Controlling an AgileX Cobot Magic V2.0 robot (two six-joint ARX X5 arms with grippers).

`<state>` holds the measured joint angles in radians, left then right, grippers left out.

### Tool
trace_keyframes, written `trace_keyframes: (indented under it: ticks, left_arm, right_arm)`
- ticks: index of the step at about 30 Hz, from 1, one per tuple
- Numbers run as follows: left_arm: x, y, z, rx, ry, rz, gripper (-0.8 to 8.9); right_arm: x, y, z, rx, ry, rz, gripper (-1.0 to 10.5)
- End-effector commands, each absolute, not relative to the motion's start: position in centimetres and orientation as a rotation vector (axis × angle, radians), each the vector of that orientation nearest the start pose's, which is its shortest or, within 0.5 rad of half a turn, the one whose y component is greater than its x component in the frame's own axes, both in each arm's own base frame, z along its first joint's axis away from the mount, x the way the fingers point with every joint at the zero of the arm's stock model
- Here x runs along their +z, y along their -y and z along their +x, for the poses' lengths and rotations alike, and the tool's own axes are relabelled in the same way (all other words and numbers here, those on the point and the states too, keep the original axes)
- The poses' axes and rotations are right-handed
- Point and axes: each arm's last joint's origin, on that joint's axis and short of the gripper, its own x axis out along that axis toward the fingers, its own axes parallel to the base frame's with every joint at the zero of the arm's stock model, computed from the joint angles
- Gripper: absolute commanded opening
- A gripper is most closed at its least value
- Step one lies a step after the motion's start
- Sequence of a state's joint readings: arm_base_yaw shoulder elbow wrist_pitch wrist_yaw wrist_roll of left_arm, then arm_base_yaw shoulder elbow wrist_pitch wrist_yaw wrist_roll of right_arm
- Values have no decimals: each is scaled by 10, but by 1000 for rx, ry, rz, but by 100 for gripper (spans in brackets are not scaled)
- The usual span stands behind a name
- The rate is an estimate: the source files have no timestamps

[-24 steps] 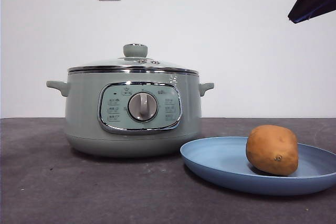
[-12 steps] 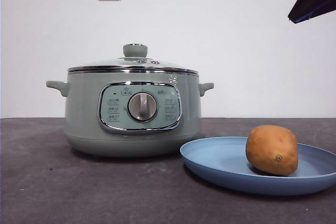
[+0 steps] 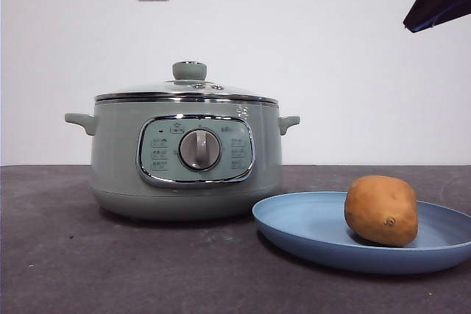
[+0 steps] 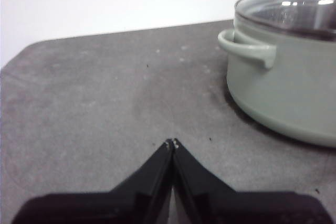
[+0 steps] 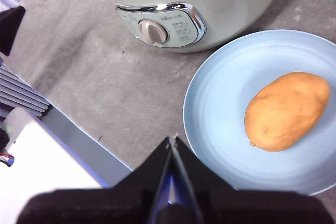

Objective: Take the potato out from the steamer,put the potato on the plate,close the lid

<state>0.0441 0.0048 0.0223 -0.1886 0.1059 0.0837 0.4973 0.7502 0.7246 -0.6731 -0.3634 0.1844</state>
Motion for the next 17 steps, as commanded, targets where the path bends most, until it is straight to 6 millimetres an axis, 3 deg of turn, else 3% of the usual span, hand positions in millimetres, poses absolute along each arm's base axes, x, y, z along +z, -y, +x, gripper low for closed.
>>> trace_keyframes:
  ticks: [1, 17]
  left_arm:
    - [147, -2, 96, -62, -175, 57, -4]
    - [147, -1, 96, -64, -172, 58, -4]
  right_arm:
    - [278, -79, 123, 754, -782, 122, 1]
    - [278, -79, 124, 754, -782, 122, 1]
